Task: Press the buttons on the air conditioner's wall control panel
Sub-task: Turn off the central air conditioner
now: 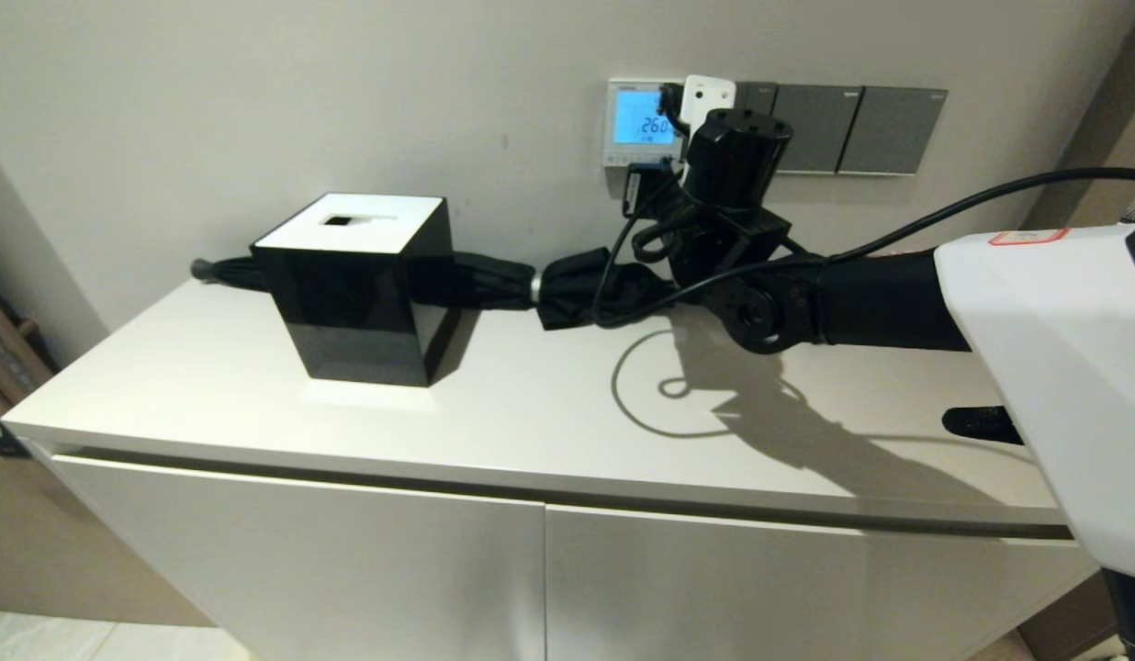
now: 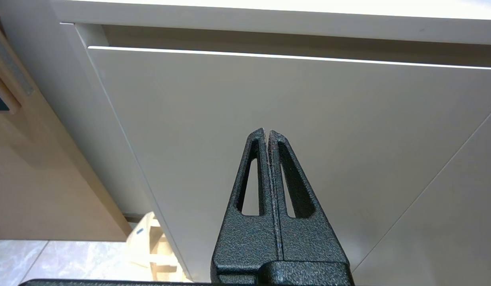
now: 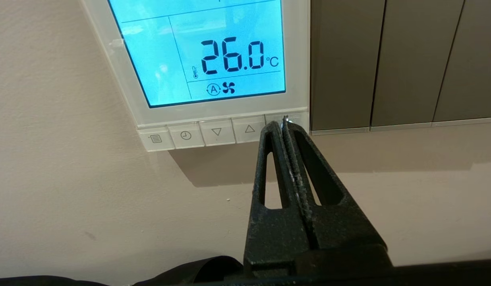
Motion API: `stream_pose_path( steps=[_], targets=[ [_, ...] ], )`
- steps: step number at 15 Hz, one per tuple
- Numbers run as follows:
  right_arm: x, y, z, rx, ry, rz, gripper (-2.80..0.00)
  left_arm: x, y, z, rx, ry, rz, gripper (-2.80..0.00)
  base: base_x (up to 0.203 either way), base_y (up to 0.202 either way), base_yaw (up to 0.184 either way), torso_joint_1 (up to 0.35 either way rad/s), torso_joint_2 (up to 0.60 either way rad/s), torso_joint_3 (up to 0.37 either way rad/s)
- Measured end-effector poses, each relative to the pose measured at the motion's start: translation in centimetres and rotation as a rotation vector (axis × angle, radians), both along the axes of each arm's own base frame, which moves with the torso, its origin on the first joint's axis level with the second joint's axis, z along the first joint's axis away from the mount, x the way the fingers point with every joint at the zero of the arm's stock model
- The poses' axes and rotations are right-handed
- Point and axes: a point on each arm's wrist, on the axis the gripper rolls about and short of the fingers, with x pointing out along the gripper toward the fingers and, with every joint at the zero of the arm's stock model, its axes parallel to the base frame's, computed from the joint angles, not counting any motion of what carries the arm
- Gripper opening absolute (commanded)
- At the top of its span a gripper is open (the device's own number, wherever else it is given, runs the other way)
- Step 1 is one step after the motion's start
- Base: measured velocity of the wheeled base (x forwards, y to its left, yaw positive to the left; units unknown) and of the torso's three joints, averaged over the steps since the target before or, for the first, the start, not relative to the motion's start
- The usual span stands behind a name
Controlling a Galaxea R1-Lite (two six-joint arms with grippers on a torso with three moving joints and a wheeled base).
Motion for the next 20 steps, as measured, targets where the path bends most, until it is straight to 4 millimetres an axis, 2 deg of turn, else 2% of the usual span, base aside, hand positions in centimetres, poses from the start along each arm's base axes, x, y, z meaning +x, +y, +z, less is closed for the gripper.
stream_pose_path(
  steps=[13, 20],
  targets=[
    [0.1, -0.1, -0.2, -0.003, 0.002, 0.001, -2.8, 0.0, 0.0, 0.0, 0.0, 0.0, 0.0, -2.8, 0.0, 0.0, 0.0, 0.0, 0.0, 0.0],
    [-1.1, 0.2, 0.0, -0.002, 0.005, 0.017, -2.8, 0.0, 0.0, 0.0, -0.001, 0.0, 0.0, -2.8, 0.0, 0.0, 0.0, 0.0, 0.0, 0.0]
  ],
)
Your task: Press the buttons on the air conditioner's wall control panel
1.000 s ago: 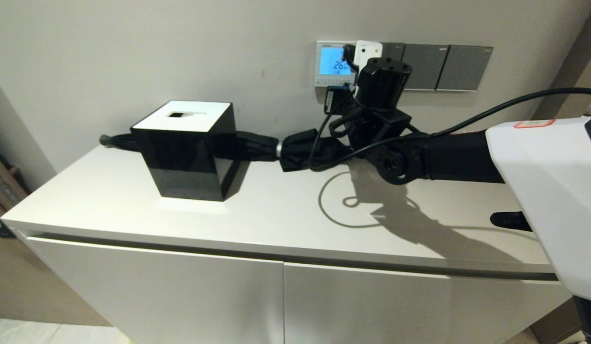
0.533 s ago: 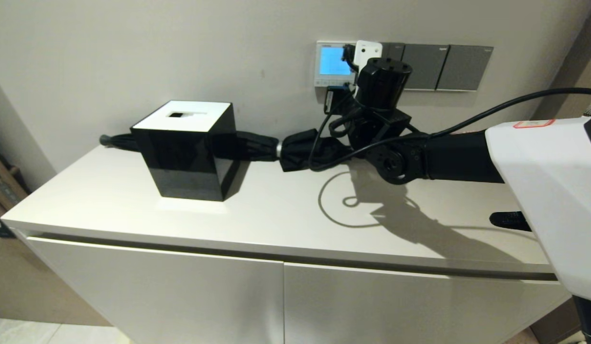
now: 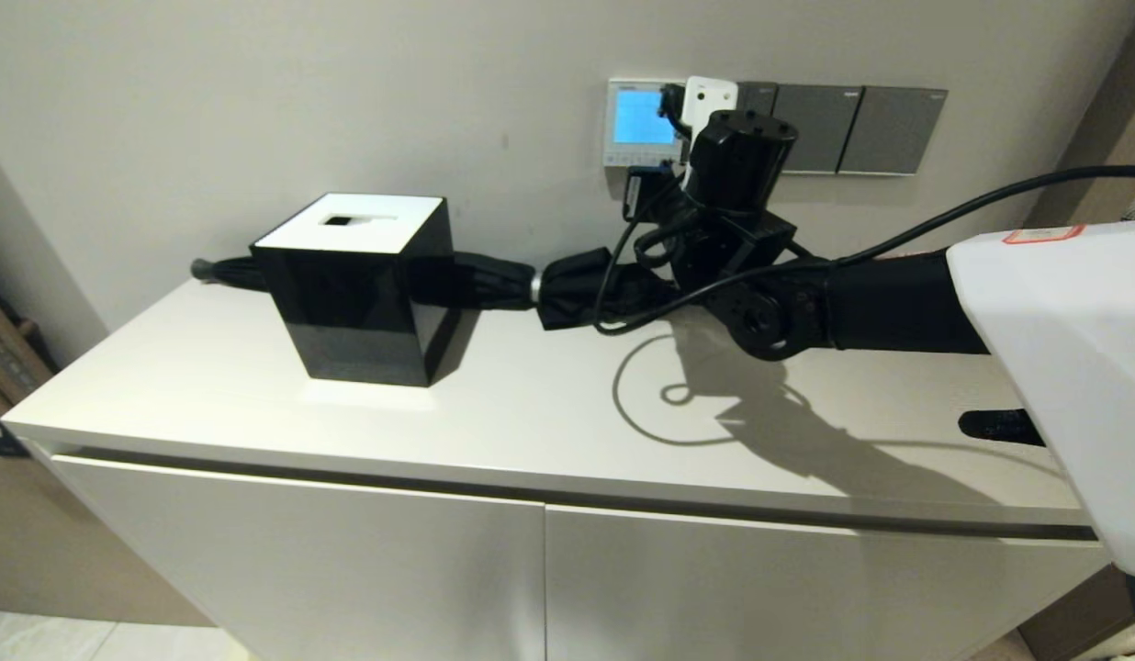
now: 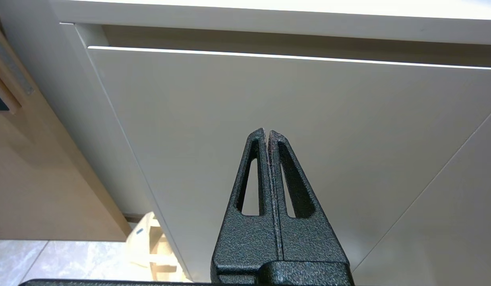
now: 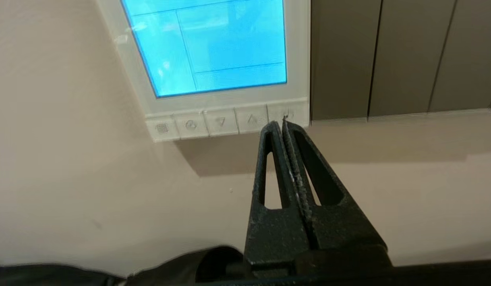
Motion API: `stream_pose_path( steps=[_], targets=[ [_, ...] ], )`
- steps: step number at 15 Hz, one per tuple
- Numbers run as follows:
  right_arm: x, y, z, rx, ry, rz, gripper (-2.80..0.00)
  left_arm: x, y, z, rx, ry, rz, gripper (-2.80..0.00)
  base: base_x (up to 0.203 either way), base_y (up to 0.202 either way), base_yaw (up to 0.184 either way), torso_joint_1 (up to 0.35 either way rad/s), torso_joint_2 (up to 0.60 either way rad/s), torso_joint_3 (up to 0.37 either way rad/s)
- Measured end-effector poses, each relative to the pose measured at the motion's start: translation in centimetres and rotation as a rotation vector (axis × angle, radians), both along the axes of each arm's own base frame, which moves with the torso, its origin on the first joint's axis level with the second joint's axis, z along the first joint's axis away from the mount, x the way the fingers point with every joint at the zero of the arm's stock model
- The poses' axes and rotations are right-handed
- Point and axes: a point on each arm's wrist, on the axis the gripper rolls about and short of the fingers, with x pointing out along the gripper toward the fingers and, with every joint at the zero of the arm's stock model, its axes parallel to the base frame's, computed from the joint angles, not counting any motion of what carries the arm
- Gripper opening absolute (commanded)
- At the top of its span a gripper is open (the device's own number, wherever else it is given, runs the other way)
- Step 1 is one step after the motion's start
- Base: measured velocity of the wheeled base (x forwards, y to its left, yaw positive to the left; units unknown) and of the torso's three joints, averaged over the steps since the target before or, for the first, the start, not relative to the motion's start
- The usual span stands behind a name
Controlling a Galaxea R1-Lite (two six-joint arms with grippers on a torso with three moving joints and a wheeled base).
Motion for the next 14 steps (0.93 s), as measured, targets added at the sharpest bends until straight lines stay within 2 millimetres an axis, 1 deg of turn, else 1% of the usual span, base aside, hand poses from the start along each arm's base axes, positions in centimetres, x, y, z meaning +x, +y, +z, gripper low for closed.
stream_pose_path(
  steps=[4, 6, 8, 9, 11, 12, 14],
  targets=[
    [-3.0, 0.3, 1.4, 0.011, -0.019, 0.036, -2.8, 0.0, 0.0, 0.0, 0.0, 0.0, 0.0, -2.8, 0.0, 0.0, 0.0, 0.0, 0.0, 0.0],
    [-5.1, -0.1, 2.2, 0.01, -0.015, 0.051, -2.8, 0.0, 0.0, 0.0, 0.001, 0.0, 0.0, -2.8, 0.0, 0.0, 0.0, 0.0, 0.0, 0.0],
    [-7.3, -1.1, 2.2, -0.022, 0.017, 0.048, -2.8, 0.0, 0.0, 0.0, 0.001, 0.0, 0.0, -2.8, 0.0, 0.0, 0.0, 0.0, 0.0, 0.0],
    [-8.4, -1.9, 1.9, -0.052, 0.04, 0.043, -2.8, 0.0, 0.0, 0.0, 0.001, 0.0, 0.0, -2.8, 0.0, 0.0, 0.0, 0.0, 0.0, 0.0],
    [-11.3, -4.1, 1.2, -0.121, 0.086, 0.026, -2.8, 0.0, 0.0, 0.0, 0.001, 0.0, 0.0, -2.8, 0.0, 0.0, 0.0, 0.0, 0.0, 0.0],
    [-12.7, -5.4, 0.9, -0.154, 0.105, 0.012, -2.8, 0.0, 0.0, 0.0, 0.0, 0.0, 0.0, -2.8, 0.0, 0.0, 0.0, 0.0, 0.0, 0.0],
    [-15.9, -9.3, -0.1, -0.246, 0.152, -0.047, -2.8, 0.0, 0.0, 0.0, 0.001, 0.0, 0.0, -2.8, 0.0, 0.0, 0.0, 0.0, 0.0, 0.0]
  ],
)
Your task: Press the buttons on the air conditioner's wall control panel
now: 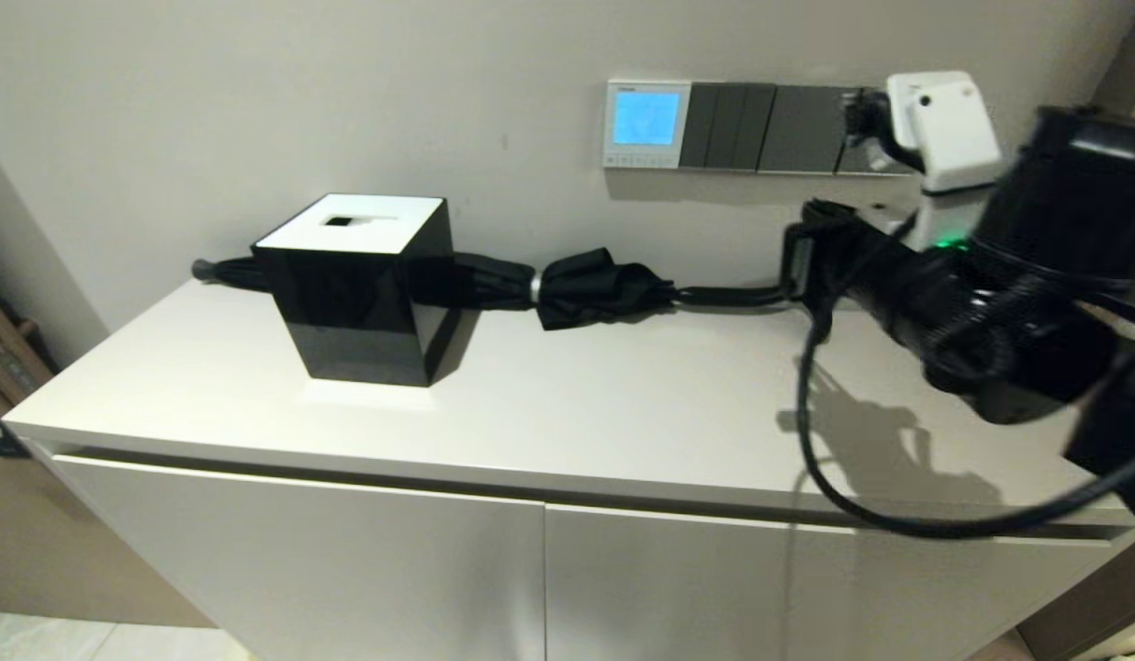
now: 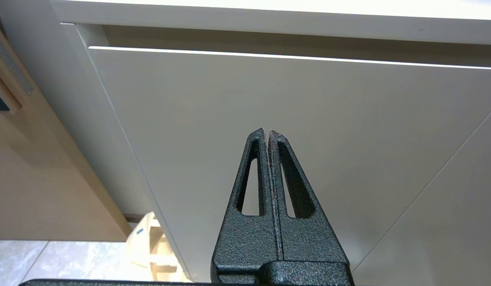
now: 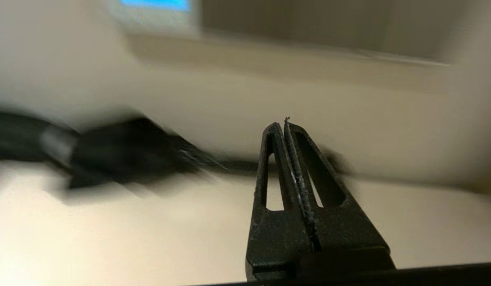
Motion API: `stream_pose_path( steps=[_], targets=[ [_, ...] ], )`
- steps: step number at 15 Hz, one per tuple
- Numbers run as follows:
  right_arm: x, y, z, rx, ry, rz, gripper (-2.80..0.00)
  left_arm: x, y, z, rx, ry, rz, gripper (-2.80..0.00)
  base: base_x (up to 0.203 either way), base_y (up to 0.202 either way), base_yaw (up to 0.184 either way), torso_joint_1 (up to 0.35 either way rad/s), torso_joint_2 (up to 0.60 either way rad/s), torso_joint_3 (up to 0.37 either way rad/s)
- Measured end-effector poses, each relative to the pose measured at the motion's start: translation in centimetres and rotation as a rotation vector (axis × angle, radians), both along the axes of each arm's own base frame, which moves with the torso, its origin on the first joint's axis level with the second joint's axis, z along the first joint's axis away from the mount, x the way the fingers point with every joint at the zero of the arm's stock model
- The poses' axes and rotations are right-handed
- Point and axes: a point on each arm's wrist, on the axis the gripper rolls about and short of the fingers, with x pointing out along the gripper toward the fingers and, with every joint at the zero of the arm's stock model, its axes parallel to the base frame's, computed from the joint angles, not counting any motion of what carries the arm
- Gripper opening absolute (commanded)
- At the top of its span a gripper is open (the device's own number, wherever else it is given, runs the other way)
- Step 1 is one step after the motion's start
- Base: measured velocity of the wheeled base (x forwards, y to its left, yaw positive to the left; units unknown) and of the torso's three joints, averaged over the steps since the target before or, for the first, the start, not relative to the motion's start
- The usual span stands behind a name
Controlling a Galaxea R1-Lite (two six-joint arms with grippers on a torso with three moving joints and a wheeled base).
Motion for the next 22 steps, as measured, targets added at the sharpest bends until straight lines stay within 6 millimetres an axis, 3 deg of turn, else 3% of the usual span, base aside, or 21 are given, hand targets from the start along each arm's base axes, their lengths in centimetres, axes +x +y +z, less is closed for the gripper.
stream_pose_path(
  steps=[3, 6, 10, 12, 16, 22],
  targets=[
    [-5.1, -5.5, -0.8, -0.107, 0.037, -0.096, -2.8, 0.0, 0.0, 0.0, 0.0, 0.0, 0.001, -2.8, 0.0, 0.0, 0.0, 0.0, 0.0, 0.0],
    [-10.8, -9.2, -2.4, -0.151, 0.101, -0.127, -2.8, 0.0, 0.0, 0.0, 0.0, 0.0, 0.0, -2.8, 0.0, 0.0, 0.0, 0.0, 0.0, 0.0],
    [-16.1, -11.5, -8.1, -0.007, 0.251, -0.077, -2.8, 0.0, 0.0, 0.0, 0.0, 0.0, 0.0, -2.8, 0.0, 0.0, 0.0, 0.0, 0.0, 0.0],
    [-17.0, -11.9, -10.6, 0.14, 0.305, -0.086, -2.8, 0.0, 0.0, 0.0, 0.0, 0.0, 0.0, -2.8, 0.0, 0.0, 0.0, 0.0, 0.0, 0.0],
    [-16.9, -12.1, -15.0, 0.322, 0.411, -0.205, -2.8, 0.0, 0.0, 0.0, 0.0, 0.0, 0.0, -2.8, 0.0, 0.0, 0.0, 0.0, 0.0, 0.0],
    [-15.1, -11.6, -17.3, 0.332, 0.3, -0.459, -2.8, 0.0, 0.0, 0.0, 0.0, 0.0, 0.0, -2.8, 0.0, 0.0, 0.0, 0.0, 0.0, 0.0]
  ],
)
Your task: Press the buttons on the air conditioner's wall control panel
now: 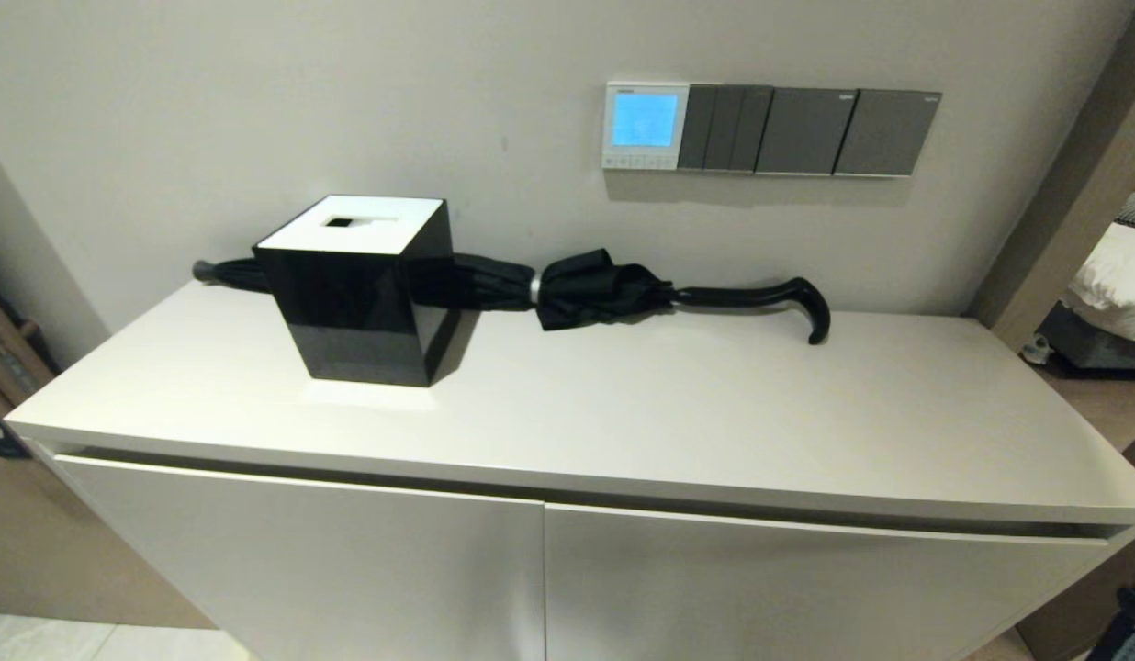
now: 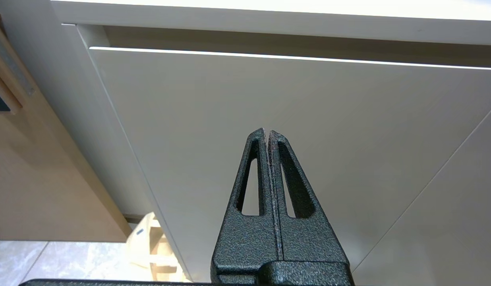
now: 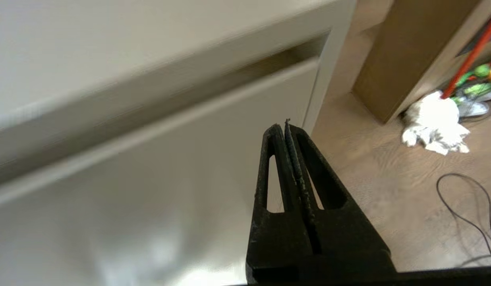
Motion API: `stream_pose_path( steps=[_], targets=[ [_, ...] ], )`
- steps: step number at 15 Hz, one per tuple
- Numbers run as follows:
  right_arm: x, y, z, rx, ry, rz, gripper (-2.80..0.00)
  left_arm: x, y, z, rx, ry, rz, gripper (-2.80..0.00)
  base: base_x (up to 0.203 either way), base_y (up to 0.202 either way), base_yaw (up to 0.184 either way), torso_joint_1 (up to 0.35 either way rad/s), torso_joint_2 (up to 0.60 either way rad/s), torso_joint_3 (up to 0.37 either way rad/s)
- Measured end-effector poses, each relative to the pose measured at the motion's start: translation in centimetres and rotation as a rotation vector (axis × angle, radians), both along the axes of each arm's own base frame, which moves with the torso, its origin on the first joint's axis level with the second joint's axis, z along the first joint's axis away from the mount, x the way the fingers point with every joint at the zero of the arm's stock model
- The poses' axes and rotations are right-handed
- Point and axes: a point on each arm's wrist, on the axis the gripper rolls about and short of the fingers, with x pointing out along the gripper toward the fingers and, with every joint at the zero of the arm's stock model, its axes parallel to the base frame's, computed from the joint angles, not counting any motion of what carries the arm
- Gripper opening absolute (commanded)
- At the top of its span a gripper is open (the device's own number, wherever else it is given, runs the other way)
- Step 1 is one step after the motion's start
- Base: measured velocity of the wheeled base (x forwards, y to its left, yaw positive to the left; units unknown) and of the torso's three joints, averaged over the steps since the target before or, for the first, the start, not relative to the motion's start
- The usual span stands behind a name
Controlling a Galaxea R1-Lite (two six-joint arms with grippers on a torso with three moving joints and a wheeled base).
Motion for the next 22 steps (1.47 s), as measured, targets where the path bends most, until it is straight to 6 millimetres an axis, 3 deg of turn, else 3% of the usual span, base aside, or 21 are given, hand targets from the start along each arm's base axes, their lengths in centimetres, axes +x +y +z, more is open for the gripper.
stream_pose_path(
  steps=[10, 14, 18, 22],
  targets=[
    [0.2, 0.3, -0.3, -0.015, -0.007, -0.012, -2.8, 0.0, 0.0, 0.0, 0.001, 0.0, 0.0, -2.8, 0.0, 0.0, 0.0, 0.0, 0.0, 0.0],
    [-0.7, -1.1, 0.5, -0.045, -0.02, 0.012, -2.8, 0.0, 0.0, 0.0, 0.001, 0.0, 0.0, -2.8, 0.0, 0.0, 0.0, 0.0, 0.0, 0.0],
    [-4.0, -2.8, 0.3, -0.067, -0.023, 0.109, -2.8, 0.0, 0.0, 0.0, 0.0, -0.001, 0.0, -2.8, 0.0, 0.0, 0.0, 0.0, 0.0, 0.0],
    [-7.3, -2.5, -1.7, -0.151, 0.01, 0.262, -2.8, 0.0, 0.0, 0.0, 0.001, 0.0, 0.0, -2.8, 0.0, 0.0, 0.0, 0.0, 0.0, 0.0]
  ],
)
